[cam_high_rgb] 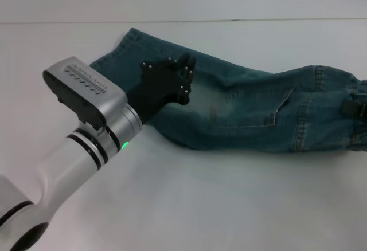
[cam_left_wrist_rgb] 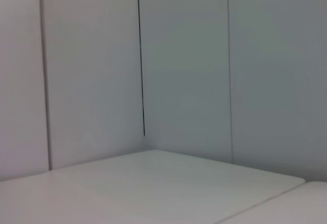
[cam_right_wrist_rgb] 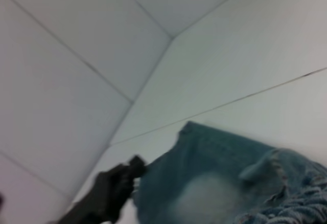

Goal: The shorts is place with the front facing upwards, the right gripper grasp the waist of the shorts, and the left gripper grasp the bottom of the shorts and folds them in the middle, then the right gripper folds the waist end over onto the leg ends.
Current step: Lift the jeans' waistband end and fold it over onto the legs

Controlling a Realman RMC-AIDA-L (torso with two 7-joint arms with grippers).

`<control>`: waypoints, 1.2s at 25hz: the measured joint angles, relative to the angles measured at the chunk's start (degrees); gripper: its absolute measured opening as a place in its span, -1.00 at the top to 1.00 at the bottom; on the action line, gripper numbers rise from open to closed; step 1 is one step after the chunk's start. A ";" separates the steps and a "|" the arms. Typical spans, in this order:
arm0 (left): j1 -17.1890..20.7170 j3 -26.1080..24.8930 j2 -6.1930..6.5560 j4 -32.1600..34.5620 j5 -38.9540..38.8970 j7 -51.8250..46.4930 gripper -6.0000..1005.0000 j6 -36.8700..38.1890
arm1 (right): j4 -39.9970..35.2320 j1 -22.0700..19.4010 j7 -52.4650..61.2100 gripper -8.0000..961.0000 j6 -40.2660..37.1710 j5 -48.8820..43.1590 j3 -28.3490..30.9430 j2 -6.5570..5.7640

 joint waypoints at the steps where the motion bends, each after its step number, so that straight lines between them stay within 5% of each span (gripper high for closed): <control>1: -0.28 -0.02 0.00 -0.35 0.17 0.18 0.50 -0.42 | -0.69 -0.06 0.48 0.73 -1.47 0.01 0.18 0.15; 5: -0.78 -0.05 0.00 -1.08 1.75 0.42 0.86 -2.76 | -1.90 0.36 1.66 0.74 -6.68 0.16 0.43 0.25; 13: -0.73 -0.16 0.01 -3.17 7.32 0.58 0.99 -5.80 | -5.07 3.24 3.08 0.74 -12.28 3.70 0.76 -0.07; 19: 0.77 -1.59 0.00 -5.43 13.77 0.61 0.99 -2.94 | -6.39 11.13 4.82 0.74 -10.86 4.79 -0.22 -0.95; 30: 2.95 -10.94 0.00 -7.59 25.92 0.65 0.99 -0.08 | -5.81 24.85 10.15 0.74 2.12 3.81 -17.40 -2.71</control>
